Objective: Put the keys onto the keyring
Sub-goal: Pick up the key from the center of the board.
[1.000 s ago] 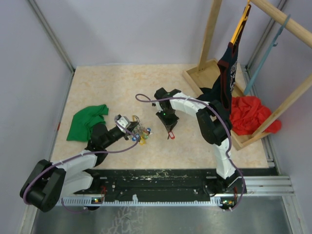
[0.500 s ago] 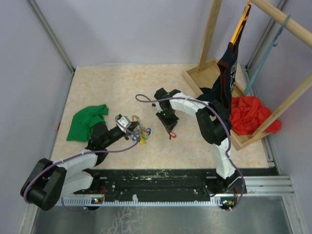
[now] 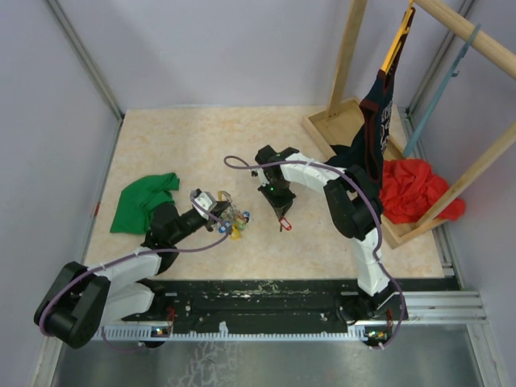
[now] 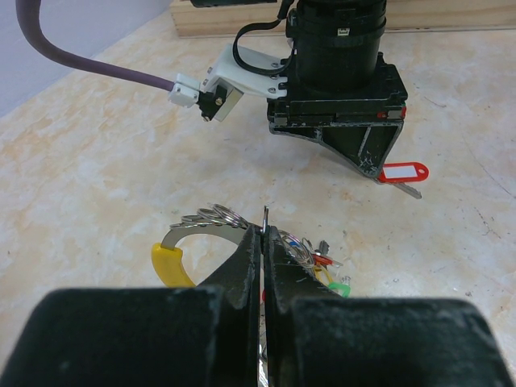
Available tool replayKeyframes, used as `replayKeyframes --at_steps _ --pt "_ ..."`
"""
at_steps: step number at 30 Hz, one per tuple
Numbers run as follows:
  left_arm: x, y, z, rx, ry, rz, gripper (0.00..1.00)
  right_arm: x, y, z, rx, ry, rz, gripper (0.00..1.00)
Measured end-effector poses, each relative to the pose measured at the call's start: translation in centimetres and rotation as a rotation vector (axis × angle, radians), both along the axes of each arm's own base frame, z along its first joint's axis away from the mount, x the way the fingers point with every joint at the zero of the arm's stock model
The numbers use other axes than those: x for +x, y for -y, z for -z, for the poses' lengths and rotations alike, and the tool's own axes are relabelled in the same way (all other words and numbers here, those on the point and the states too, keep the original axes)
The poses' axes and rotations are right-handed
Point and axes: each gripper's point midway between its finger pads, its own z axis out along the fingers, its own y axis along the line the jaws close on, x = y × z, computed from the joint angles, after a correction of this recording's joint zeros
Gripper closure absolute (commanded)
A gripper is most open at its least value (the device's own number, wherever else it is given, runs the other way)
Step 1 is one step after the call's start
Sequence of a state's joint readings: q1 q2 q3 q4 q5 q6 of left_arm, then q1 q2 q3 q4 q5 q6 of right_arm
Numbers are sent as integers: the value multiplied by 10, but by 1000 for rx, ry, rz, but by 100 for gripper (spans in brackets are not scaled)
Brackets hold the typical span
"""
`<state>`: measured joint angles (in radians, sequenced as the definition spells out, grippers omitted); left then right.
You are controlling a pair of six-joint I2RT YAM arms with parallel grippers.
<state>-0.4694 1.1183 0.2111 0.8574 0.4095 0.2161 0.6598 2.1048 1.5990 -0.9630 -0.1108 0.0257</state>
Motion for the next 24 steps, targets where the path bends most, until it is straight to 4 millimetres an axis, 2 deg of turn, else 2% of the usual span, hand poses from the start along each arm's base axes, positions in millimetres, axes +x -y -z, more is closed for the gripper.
replayKeyframes --at_steps 4,17,24 --pt "0 0 0 0 -1 2 100 -1 0 0 -1 -2 -2 91" --pt "0 0 0 -2 -3 2 100 -3 0 0 -4 -7 -7 90" --pt "0 0 1 -1 -4 3 100 -5 1 -1 -7 -16 -16 100"
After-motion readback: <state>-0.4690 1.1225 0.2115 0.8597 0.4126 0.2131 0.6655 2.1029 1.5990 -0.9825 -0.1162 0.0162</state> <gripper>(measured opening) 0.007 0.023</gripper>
